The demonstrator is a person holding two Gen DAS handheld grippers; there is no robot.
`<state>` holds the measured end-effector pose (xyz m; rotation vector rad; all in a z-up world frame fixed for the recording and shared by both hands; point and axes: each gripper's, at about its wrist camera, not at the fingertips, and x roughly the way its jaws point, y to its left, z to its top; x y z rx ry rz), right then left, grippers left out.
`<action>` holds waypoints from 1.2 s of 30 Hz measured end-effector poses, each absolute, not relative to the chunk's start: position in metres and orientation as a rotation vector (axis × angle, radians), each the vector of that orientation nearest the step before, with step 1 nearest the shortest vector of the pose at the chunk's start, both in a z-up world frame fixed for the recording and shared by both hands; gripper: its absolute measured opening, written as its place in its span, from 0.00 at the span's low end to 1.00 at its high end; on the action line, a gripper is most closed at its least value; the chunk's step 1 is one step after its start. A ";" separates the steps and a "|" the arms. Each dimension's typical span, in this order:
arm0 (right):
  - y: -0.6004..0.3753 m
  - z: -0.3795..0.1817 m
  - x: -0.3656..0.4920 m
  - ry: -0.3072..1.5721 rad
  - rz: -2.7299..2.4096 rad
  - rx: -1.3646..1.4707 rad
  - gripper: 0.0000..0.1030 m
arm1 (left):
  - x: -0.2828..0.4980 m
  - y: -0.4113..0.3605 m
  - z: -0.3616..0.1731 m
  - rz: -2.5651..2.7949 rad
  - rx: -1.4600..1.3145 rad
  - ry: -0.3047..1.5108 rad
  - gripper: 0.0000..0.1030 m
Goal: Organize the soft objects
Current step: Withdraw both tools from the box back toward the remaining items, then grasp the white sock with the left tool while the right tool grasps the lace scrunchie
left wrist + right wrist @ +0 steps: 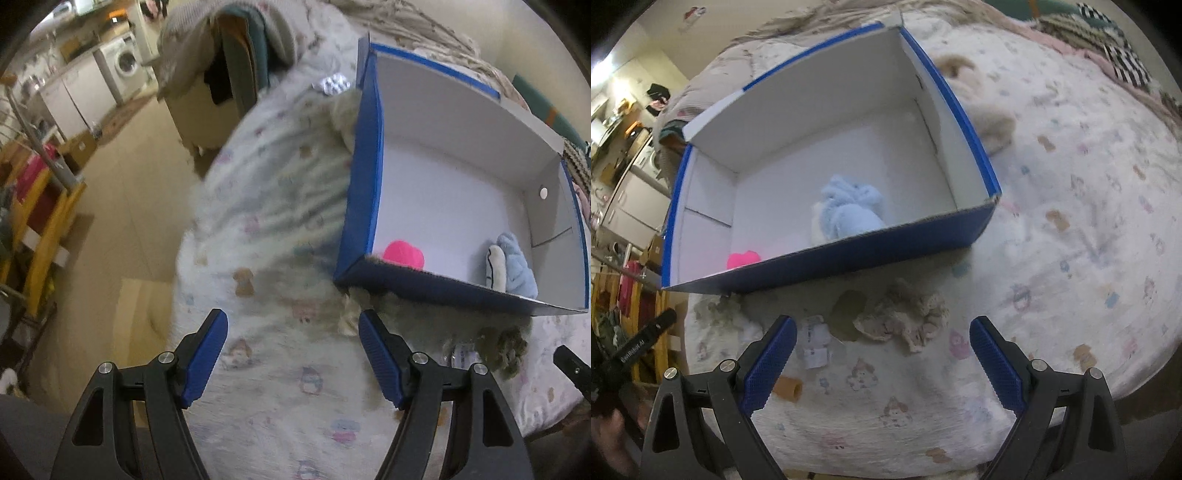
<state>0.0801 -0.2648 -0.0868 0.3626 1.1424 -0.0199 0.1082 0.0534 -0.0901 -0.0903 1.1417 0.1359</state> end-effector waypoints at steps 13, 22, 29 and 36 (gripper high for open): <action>-0.275 -0.101 0.086 1.171 -0.054 0.401 0.98 | 0.119 0.018 -0.135 -0.054 -0.209 1.297 0.69; -0.281 -0.110 0.092 1.184 -0.073 0.397 0.98 | 0.132 -0.016 -0.173 -0.101 -0.147 1.430 0.61; -0.292 -0.129 0.099 1.243 -0.062 0.489 0.95 | 0.137 -0.018 -0.176 -0.127 -0.143 1.461 0.19; -0.302 -0.160 0.111 1.324 -0.067 0.628 0.70 | 0.132 -0.012 -0.165 -0.163 -0.151 1.453 0.19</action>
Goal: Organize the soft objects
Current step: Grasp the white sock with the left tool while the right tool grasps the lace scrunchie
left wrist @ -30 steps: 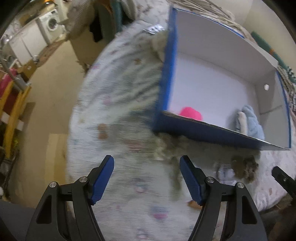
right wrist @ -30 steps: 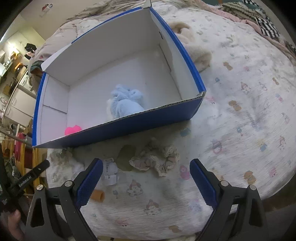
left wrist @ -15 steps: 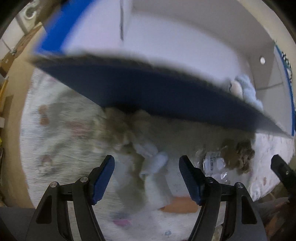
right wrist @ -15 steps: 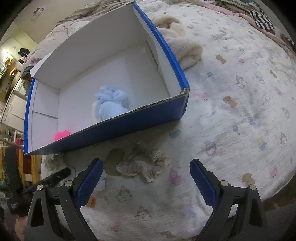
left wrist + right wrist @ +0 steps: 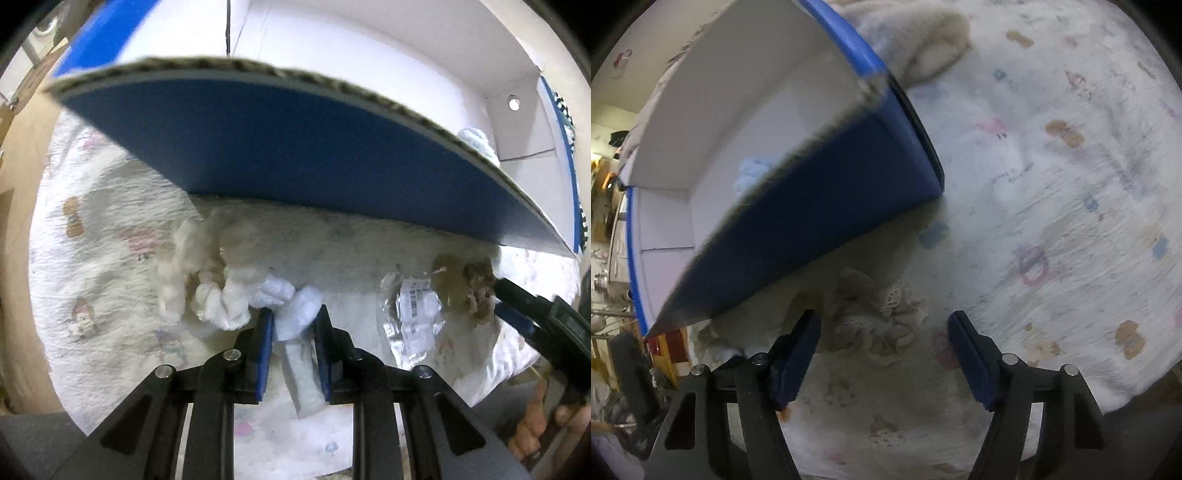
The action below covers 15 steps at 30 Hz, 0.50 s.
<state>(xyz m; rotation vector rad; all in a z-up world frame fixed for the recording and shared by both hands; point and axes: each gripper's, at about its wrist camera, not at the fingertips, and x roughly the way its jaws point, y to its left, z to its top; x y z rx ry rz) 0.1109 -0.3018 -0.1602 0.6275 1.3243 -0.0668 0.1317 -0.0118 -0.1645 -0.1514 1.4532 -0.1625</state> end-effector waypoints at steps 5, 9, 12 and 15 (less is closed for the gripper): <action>-0.292 -0.169 0.118 1.352 -0.073 0.547 0.53 | 0.121 -0.010 -0.156 -0.194 -0.115 1.444 0.19; -0.284 -0.170 0.123 1.350 -0.086 0.473 0.22 | 0.112 0.000 -0.154 -0.207 -0.134 1.454 0.19; -0.277 -0.169 0.125 1.352 -0.061 0.466 0.14 | 0.109 0.012 -0.149 -0.197 -0.150 1.446 0.19; -0.272 -0.162 0.122 1.328 -0.054 0.447 0.13 | 0.104 0.024 -0.144 -0.172 -0.160 1.434 0.19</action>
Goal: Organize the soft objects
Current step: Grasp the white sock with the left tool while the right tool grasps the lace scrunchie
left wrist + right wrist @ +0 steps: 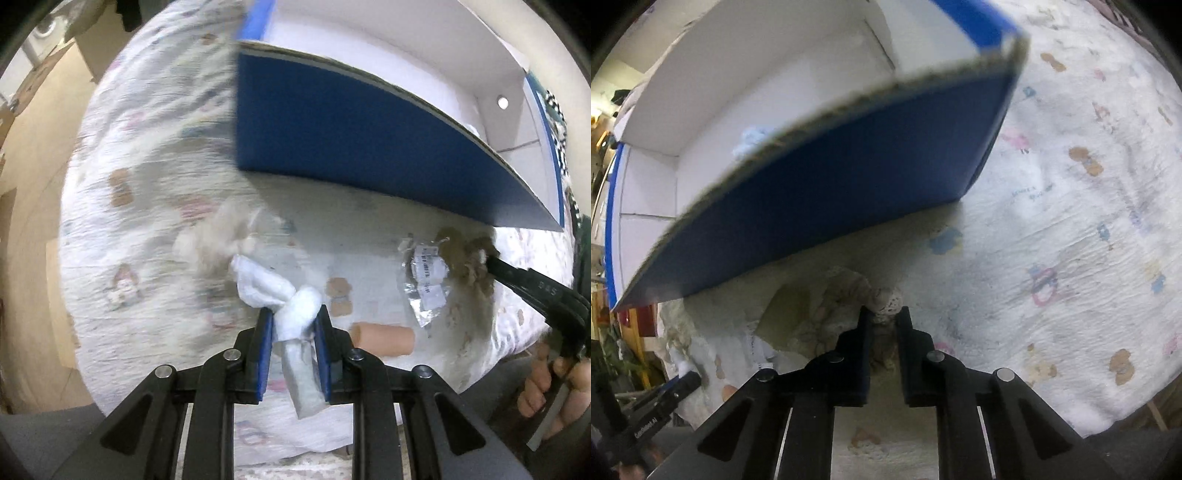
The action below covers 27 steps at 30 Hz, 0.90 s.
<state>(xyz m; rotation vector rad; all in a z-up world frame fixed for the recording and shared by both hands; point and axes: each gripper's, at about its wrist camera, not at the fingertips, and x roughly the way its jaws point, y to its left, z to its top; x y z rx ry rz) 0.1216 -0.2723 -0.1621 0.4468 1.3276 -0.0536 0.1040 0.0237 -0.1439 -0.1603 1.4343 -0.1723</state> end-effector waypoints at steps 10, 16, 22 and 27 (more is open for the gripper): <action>-0.262 -0.135 0.094 1.239 -0.016 0.442 0.13 | 0.094 0.059 -0.147 -0.045 -0.173 1.406 0.19; -0.255 -0.116 0.076 1.191 0.032 0.428 0.13 | 0.086 0.068 -0.137 -0.012 -0.161 1.366 0.19; -0.249 -0.099 0.059 1.155 0.088 0.424 0.13 | 0.074 0.076 -0.127 0.059 -0.169 1.320 0.19; -0.236 -0.082 0.050 1.106 0.143 0.410 0.13 | 0.069 0.071 -0.119 0.072 -0.198 1.291 0.19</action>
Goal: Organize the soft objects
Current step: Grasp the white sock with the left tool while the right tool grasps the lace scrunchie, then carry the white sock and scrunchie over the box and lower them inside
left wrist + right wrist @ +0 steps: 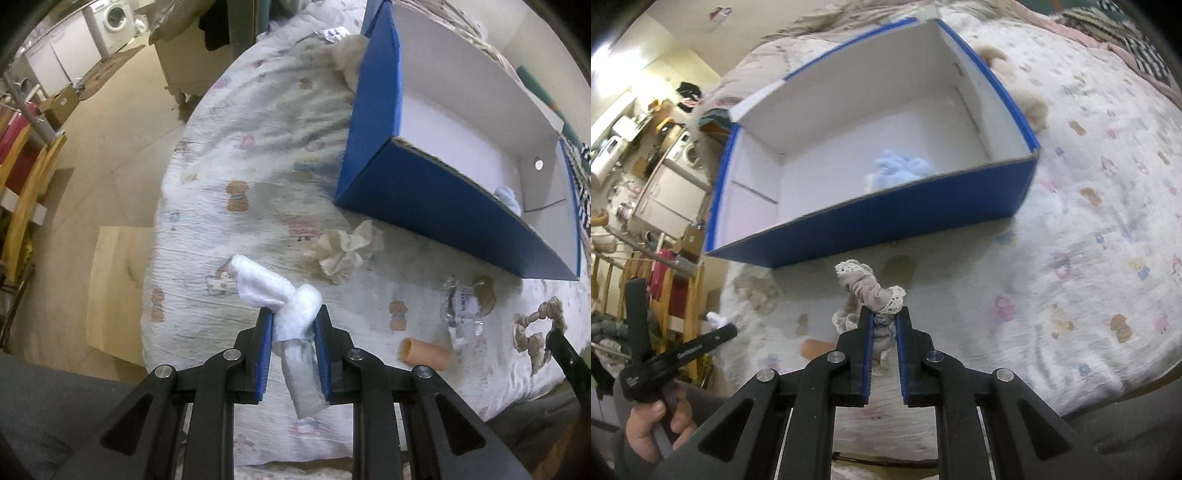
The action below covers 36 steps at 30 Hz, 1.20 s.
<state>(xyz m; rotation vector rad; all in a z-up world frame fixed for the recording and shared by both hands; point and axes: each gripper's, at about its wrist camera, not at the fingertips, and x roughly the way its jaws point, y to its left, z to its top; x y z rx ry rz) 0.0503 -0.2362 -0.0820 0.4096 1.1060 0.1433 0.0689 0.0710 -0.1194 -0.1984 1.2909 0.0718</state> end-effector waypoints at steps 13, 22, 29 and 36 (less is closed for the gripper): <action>-0.227 -0.032 0.050 0.904 0.224 0.385 0.13 | 0.077 0.053 -0.058 0.060 -0.155 1.089 0.19; -0.236 -0.001 0.076 0.819 0.241 0.354 0.13 | 0.090 0.031 -0.018 0.020 -0.089 1.007 0.19; -0.246 0.008 0.100 0.797 0.224 0.334 0.13 | 0.114 0.017 0.003 -0.005 -0.050 0.967 0.19; -0.255 0.002 0.130 0.788 0.200 0.314 0.13 | 0.143 0.000 -0.007 -0.021 0.027 0.992 0.19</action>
